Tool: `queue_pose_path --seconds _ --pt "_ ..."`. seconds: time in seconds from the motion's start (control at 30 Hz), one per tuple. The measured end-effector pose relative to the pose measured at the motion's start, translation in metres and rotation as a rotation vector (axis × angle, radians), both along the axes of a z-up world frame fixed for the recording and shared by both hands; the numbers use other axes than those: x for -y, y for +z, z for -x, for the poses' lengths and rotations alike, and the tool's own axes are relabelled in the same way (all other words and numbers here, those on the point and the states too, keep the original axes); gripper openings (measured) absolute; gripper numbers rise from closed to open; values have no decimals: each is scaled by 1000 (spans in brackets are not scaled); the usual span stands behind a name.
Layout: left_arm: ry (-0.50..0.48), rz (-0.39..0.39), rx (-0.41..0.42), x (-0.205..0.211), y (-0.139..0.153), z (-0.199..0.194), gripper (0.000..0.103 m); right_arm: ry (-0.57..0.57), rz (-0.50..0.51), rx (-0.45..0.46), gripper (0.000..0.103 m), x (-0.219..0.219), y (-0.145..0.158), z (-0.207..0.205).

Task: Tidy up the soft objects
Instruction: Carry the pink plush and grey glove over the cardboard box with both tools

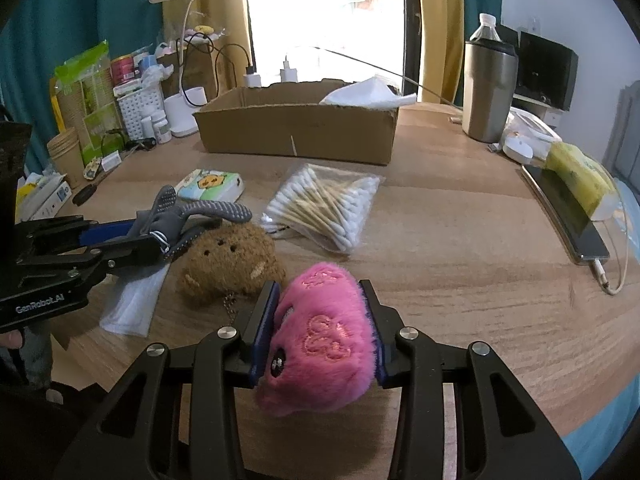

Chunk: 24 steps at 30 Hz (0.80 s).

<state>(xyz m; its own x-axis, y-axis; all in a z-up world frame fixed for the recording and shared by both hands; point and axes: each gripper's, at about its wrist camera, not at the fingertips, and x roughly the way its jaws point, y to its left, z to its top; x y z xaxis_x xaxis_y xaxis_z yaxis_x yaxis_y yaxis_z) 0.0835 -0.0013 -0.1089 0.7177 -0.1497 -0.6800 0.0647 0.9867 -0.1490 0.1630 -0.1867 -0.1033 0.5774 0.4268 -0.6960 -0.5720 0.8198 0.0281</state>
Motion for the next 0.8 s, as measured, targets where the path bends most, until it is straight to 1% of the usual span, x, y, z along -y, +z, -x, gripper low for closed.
queue_pose_path --seconds 0.27,0.6,0.8 --pt "15 29 30 -10 12 -1 29 13 -5 23 41 -9 12 -4" --pt "21 44 73 -19 30 -4 29 16 -18 55 41 -15 27 -14" --pt "36 48 73 -26 32 -9 29 17 -33 73 41 -19 37 -22"
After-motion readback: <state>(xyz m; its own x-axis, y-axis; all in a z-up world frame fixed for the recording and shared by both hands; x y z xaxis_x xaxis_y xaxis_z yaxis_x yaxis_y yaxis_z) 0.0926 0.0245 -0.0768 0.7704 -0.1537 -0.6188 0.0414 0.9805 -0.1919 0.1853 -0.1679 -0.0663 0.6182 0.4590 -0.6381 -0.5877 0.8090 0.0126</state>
